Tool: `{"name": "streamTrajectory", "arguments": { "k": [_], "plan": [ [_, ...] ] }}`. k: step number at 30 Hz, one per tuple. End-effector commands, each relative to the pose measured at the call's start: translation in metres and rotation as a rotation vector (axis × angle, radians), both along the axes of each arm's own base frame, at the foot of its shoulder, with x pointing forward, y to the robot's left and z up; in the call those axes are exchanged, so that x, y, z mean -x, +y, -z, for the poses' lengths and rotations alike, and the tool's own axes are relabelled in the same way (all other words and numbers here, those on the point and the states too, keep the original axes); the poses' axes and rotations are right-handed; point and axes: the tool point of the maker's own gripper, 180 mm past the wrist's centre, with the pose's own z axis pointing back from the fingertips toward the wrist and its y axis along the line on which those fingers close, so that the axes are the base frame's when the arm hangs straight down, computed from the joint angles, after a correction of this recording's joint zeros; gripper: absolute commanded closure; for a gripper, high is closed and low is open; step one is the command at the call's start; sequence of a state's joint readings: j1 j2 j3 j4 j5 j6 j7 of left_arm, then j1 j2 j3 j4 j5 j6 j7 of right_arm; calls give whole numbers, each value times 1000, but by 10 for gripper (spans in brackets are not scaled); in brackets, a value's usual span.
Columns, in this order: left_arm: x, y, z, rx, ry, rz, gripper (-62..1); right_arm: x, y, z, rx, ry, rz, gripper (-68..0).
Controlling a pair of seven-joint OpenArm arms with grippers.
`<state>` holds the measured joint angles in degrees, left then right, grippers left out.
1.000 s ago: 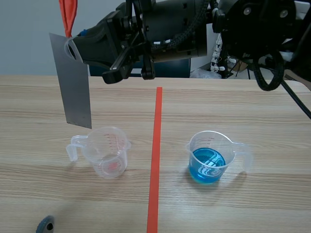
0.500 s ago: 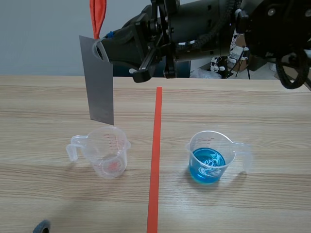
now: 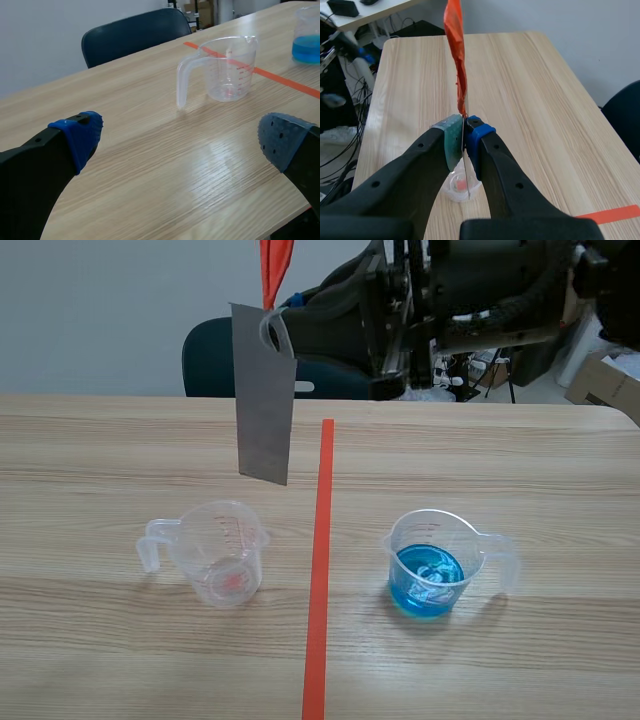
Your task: Do the redox reaction experiment. move the plate over the blue solution
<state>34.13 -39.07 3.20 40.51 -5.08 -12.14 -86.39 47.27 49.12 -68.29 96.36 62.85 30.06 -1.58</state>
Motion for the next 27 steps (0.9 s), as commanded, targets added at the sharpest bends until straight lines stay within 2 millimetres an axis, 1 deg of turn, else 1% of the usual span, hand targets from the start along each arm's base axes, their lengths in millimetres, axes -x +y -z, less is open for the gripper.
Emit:
{"name": "streamTrajectory", "arguments": {
  "k": [1,3,7,10,12,13,15,18,20,24,27],
  "plan": [
    [-6,7,-18,26,-53,15,-554,-2,-6,-20,-27,-46,2,-6],
    [-14,15,-29,35,-59,31,-453,-1,-15,-23,-22,-60,10,-6],
    [-29,19,-48,12,-82,103,-303,2,-33,-28,-4,-77,10,-6],
    [-38,17,-61,7,-76,175,-209,1,-49,-27,13,-78,26,-6],
    [-45,15,-71,33,-71,220,-145,1,-60,-28,23,-79,37,-6],
    [-50,12,-76,49,-72,243,-123,2,-65,-28,27,-79,39,-6],
    [-62,6,-77,49,-21,278,-101,3,-75,-29,33,-79,47,-6],
    [-80,-6,-72,6,48,316,-93,4,-89,-31,45,-80,65,-6],
    [-90,-14,-70,-23,77,341,-67,4,-97,-32,51,-83,80,-6],
    [-108,-38,-79,-43,90,408,-59,8,-112,-31,83,-71,88,-6],
    [-121,-61,-84,-93,86,460,-48,12,-122,-31,86,-59,94,-6]
  ]
}}
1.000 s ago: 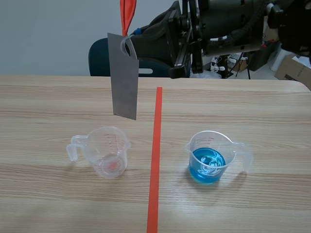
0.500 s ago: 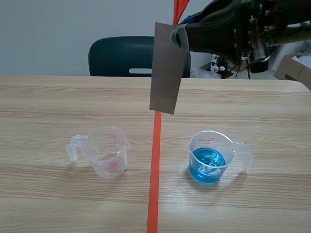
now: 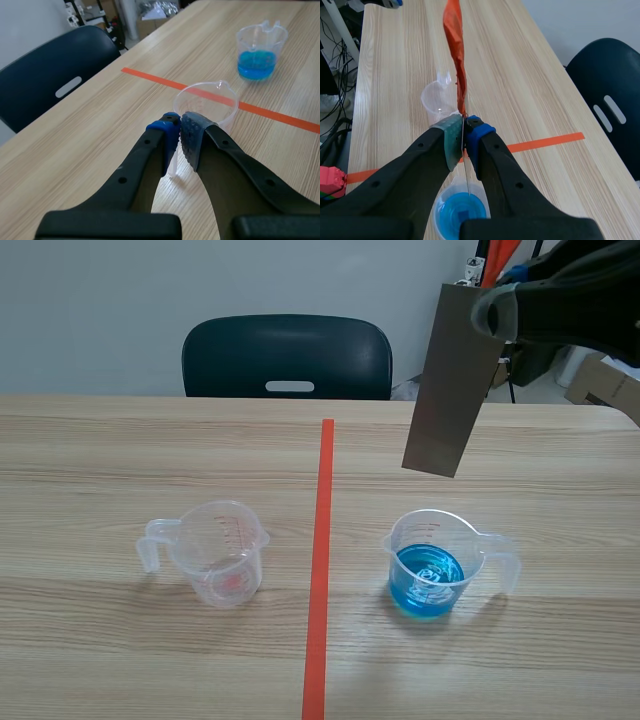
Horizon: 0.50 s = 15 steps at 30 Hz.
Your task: Do the redox reaction experiment. move the plate over the blue solution
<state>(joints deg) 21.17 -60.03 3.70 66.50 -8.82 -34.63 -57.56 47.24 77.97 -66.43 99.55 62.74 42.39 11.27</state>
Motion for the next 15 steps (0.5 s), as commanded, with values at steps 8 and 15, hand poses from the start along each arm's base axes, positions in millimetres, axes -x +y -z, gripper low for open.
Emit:
{"name": "streamTrajectory", "arguments": {
  "k": [8,15],
  "plan": [
    [-18,-71,-8,-91,-14,140,-40,3,-23,3,23,-12,39,-6],
    [-14,-100,-17,-60,-44,175,-40,0,-33,8,10,-19,59,-6]
  ]
}}
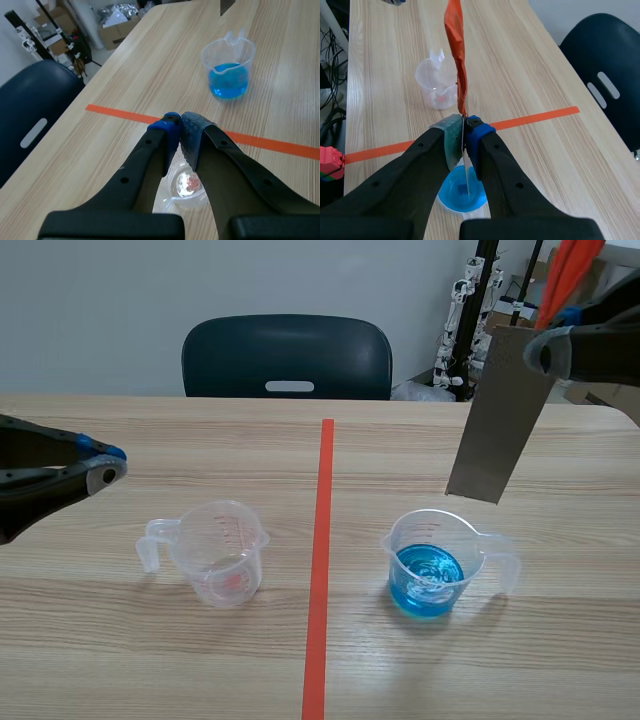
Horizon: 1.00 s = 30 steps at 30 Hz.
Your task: Do the redox reaction experiment. move the plate over the blue solution
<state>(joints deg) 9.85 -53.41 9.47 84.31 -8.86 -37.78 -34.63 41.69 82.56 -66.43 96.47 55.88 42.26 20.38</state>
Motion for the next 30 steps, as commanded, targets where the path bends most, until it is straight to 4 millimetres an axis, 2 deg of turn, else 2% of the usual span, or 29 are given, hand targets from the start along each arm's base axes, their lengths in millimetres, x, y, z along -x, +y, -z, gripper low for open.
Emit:
{"name": "streamTrajectory", "arguments": {
  "k": [1,7,11,20,30],
  "plan": [
    [0,-3,1,11,7,-12,-40,-4,-2,-12,-16,-37,3,-6],
    [-13,-18,10,-17,6,-49,-24,-10,-9,-16,-40,-60,18,-6],
    [-19,-30,16,-31,14,-56,-23,-10,-4,-14,-44,-65,2,-6],
    [-23,-78,32,-64,32,-12,-23,-3,12,-3,-95,-19,-32,-6],
    [-24,-124,36,-91,6,40,-23,-9,10,-6,-148,62,32,-6]
  ]
}}
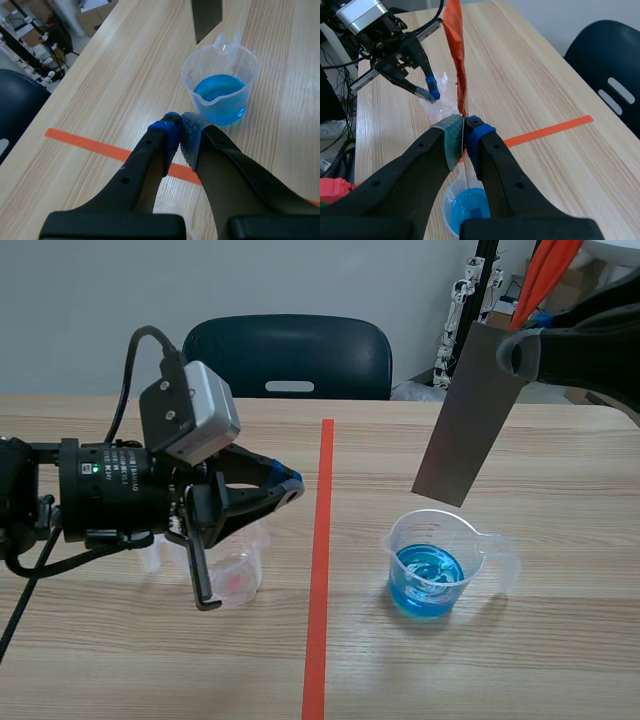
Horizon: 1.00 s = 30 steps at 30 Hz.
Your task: Do the redox reaction experiment. move the plate over the blue solution
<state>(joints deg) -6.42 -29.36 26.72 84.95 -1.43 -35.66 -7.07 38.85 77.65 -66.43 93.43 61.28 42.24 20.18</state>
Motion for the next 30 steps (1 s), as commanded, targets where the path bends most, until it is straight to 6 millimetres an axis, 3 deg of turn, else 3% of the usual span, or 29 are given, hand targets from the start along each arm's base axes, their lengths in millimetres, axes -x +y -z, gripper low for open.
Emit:
{"name": "streamTrajectory", "arguments": {
  "k": [1,15,30],
  "plan": [
    [-2,-4,-6,13,-24,2,-23,-3,-2,-12,-19,-12,11,-6],
    [-3,-7,7,-79,-53,16,-23,-4,-9,-10,4,5,33,-6],
    [-5,-29,13,-98,-42,81,-23,-4,-13,-10,15,5,41,-6]
  ]
}}
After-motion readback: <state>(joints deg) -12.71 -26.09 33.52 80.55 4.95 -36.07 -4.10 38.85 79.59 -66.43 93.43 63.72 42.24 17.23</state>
